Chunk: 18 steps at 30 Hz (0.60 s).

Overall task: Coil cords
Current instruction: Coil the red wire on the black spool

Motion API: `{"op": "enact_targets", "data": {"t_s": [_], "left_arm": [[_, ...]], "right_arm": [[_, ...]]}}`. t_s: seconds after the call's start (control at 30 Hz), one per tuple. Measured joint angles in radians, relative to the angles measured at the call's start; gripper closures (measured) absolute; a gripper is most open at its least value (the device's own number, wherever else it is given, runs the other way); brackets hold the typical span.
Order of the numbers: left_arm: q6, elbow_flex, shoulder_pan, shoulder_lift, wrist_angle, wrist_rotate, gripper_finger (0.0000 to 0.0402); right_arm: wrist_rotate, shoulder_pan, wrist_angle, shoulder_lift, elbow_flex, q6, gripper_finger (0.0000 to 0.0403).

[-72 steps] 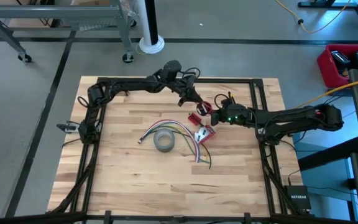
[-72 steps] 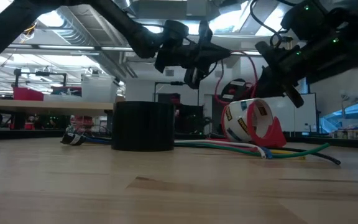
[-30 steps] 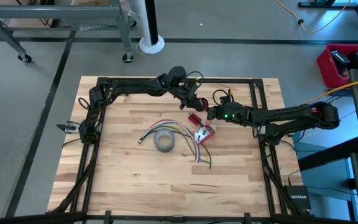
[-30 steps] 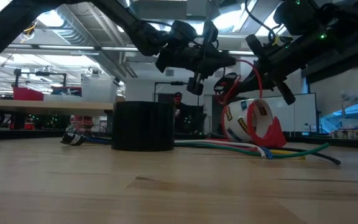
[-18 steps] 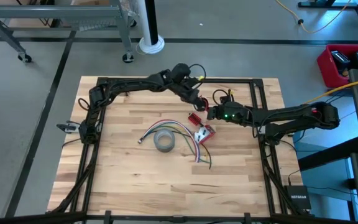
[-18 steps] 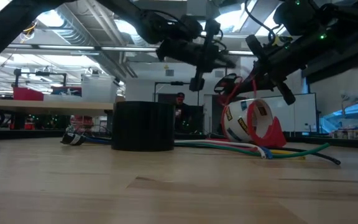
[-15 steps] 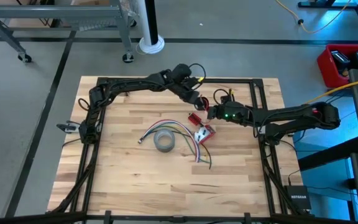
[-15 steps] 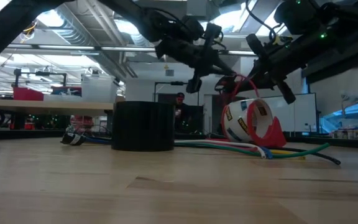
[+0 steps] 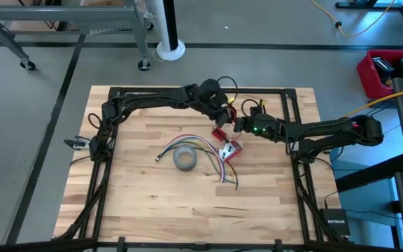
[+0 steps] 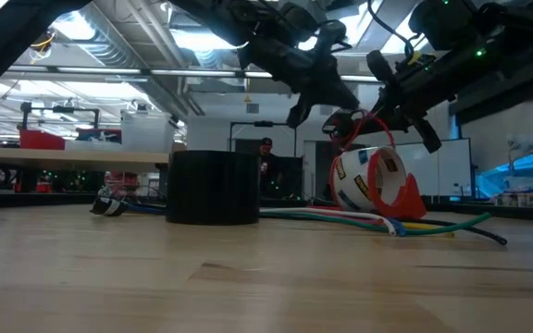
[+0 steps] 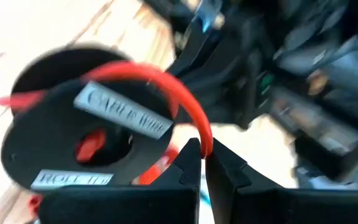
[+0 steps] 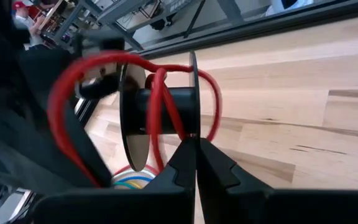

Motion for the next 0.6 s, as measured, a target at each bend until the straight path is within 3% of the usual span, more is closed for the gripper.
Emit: {"op": "enact_targets", "data": {"t_s": [0.4, 0.6], "left_arm": [[0.053, 0.027, -0.056, 0.0, -0.02, -0.067, 0.0401], [0.122, 0.069, -0.092, 0.0, -0.107, -0.169, 0.0401]], "right_arm": [[0.025, 0.0, 0.081, 0.0, 0.0, 0.007, 0.04], [0.041, 0.0, 0.11, 0.0, 0.0, 0.007, 0.04]]}}
